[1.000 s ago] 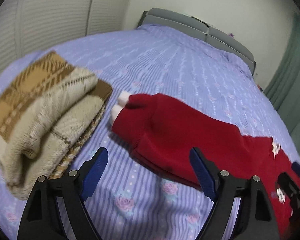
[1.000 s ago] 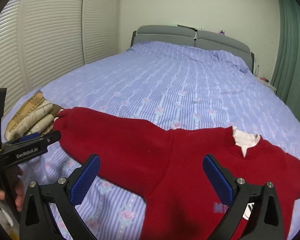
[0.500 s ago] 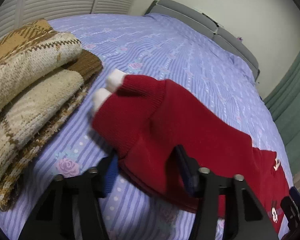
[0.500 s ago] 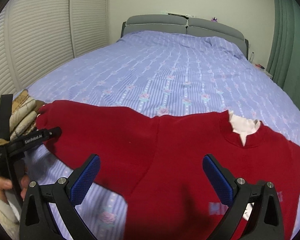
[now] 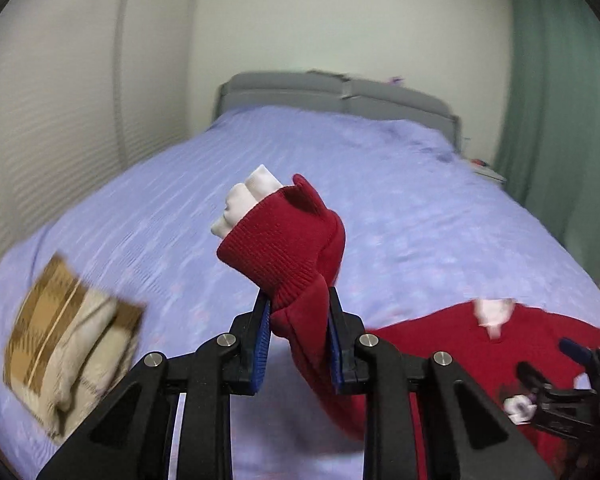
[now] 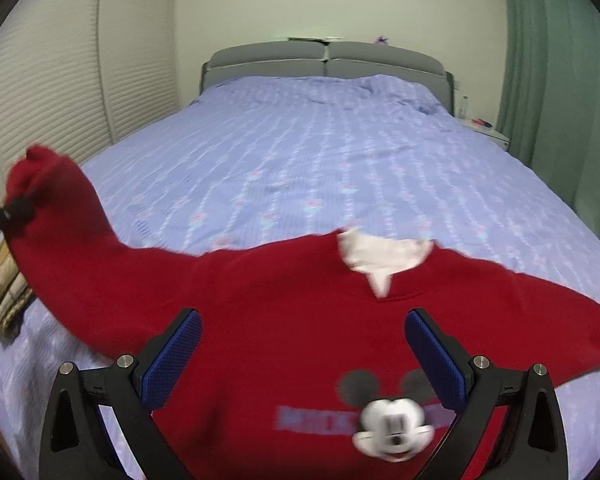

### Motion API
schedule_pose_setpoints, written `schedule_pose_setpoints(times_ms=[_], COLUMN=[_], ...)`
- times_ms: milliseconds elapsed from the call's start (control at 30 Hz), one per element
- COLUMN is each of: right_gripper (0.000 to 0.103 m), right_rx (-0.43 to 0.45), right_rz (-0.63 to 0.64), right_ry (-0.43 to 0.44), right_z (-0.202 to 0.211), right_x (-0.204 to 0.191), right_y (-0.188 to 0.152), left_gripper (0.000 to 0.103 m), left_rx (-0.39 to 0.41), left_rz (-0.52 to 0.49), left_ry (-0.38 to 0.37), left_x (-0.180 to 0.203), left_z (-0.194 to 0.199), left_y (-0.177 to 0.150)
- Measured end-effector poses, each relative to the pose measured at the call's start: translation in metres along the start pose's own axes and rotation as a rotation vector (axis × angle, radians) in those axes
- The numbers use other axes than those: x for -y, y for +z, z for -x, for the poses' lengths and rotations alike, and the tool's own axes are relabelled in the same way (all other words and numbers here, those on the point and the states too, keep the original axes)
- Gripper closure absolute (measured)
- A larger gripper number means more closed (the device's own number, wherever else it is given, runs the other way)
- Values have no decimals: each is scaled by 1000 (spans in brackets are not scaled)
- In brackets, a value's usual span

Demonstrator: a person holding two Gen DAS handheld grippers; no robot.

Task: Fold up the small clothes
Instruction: 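Fold the held sleeve across the sweatshirt's chest with the left gripper, release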

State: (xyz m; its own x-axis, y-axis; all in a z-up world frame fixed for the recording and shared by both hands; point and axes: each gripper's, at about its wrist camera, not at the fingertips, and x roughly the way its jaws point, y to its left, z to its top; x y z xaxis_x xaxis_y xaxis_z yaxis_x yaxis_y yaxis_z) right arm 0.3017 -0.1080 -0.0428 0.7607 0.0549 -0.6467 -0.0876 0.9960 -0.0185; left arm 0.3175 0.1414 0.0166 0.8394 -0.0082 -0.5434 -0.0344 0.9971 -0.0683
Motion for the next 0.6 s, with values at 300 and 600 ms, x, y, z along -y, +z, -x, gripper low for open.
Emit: schedule_pose_setpoints(times_ms=[300,600], right_gripper=[1,1], right_rx=[55,18], right_rz=[-42,-84], right_ry=[-107,-181], right_z=[36,39], right_x=[89,149], right_y=[7,-18], left_gripper=[78,77], left_rx=[-5,-148], left_rz=[-192,-321], left_ry=[-79,-113], left_x=[148,238], left_z=[-19,-71], left_y=[0,-76])
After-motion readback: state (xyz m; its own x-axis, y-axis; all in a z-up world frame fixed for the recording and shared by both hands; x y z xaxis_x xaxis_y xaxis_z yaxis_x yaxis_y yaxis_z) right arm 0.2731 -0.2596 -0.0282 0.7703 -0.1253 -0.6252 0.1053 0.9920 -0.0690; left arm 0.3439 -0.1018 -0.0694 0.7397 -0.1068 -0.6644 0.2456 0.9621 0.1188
